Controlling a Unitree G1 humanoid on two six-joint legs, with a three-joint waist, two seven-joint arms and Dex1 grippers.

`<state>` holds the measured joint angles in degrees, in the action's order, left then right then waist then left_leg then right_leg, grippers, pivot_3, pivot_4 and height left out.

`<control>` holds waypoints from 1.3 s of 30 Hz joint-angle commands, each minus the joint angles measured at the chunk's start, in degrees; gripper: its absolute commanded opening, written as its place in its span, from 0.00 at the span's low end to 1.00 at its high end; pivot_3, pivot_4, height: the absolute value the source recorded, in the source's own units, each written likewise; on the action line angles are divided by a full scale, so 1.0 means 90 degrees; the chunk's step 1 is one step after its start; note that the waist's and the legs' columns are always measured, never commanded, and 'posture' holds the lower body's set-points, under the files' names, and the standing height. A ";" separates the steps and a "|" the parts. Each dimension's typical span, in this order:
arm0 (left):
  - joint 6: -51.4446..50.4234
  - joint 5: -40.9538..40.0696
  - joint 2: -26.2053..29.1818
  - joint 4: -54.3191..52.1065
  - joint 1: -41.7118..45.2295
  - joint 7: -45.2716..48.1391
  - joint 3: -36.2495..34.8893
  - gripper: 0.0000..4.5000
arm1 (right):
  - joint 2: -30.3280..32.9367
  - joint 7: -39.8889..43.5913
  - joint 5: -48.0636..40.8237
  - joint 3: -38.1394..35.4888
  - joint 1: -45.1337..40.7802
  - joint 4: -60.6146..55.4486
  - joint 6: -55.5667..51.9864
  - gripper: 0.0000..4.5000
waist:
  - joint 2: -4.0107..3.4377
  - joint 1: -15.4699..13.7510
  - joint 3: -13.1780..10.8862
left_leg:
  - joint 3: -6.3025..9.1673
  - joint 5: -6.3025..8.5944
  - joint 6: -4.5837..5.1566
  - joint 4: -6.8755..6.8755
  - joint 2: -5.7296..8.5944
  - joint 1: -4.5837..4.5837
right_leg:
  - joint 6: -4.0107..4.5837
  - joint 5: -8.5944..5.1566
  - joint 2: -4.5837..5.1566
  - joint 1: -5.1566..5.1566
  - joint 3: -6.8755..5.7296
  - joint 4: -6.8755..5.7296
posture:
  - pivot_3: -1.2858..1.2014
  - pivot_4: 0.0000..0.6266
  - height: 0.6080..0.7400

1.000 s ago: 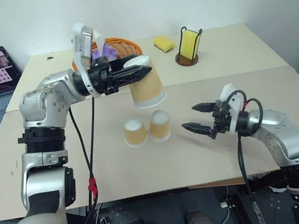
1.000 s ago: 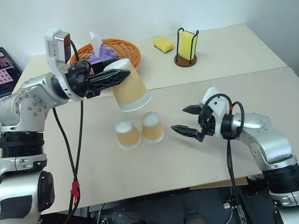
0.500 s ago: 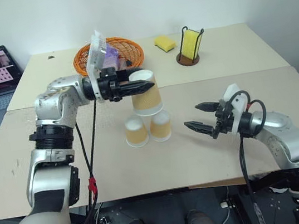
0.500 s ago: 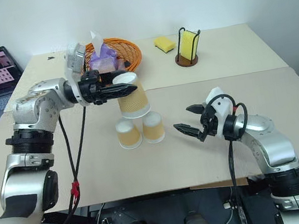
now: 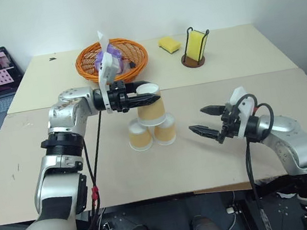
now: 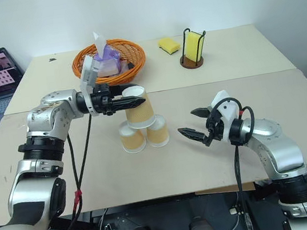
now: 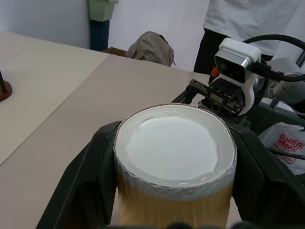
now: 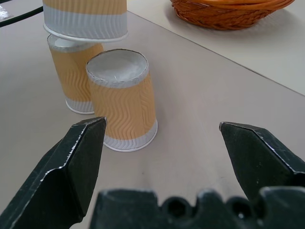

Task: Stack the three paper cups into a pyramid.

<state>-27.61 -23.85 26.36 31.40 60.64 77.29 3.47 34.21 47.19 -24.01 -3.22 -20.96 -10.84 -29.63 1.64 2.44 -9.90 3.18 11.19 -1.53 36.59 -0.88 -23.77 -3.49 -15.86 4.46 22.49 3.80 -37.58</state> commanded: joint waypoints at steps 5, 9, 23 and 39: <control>0.0262 0.0226 0.0018 0.0006 0.0065 0.0084 -0.0001 0.58 | 0.0002 -0.0065 -0.0222 -0.0267 0.0003 -0.0330 0.0049 1.00 | 0.0000 -0.0001 0.0000 | 0.0000 0.0000 0.0000 0.0000 0.0000 0.0000 | 0.0000 0.0000 0.0000 0.0000 0.0000 0.0000 | 0.52 0.24 1.00; 0.0365 0.0339 0.0014 0.0092 0.0086 0.0099 0.0011 0.58 | 0.0001 -0.0087 -0.0275 -0.0269 -0.0002 -0.0314 0.0064 1.00 | 0.0000 -0.0001 0.0000 | 0.0000 0.0000 0.0000 0.0000 0.0000 0.0000 | 0.0000 0.0000 0.0000 0.0000 0.0000 -0.0001 | 0.52 0.24 1.00; 0.0516 0.0534 0.0036 0.0073 -0.0085 0.0138 0.0020 0.58 | 0.0043 -0.0154 -0.0348 -0.0262 0.0017 -0.0304 0.0071 1.00 | 0.0000 -0.0003 0.0000 | 0.0000 0.0000 0.0000 0.0005 0.0000 0.0000 | 0.0000 0.0000 0.0000 -0.0001 0.0000 -0.0004 | 0.52 0.24 1.00; 0.0430 0.0368 0.0089 0.0032 0.0048 0.0031 -0.0233 0.98 | 0.0013 -0.0083 -0.0321 -0.0178 -0.0063 -0.0126 0.0096 1.00 | 0.0000 0.0001 0.0000 | 0.0001 0.0000 0.0000 0.0005 0.0000 0.0000 | 0.0000 0.0000 0.0000 -0.0001 0.0000 -0.0005 | 0.52 0.24 1.00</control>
<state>-23.82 -19.38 26.47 33.46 59.92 77.57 3.15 34.19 46.14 -26.01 -3.48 -20.71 -11.11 -29.64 1.64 2.45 -9.90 3.19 11.19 -1.53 36.64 -0.88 -23.77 -3.49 -15.86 4.46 22.47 3.79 -37.63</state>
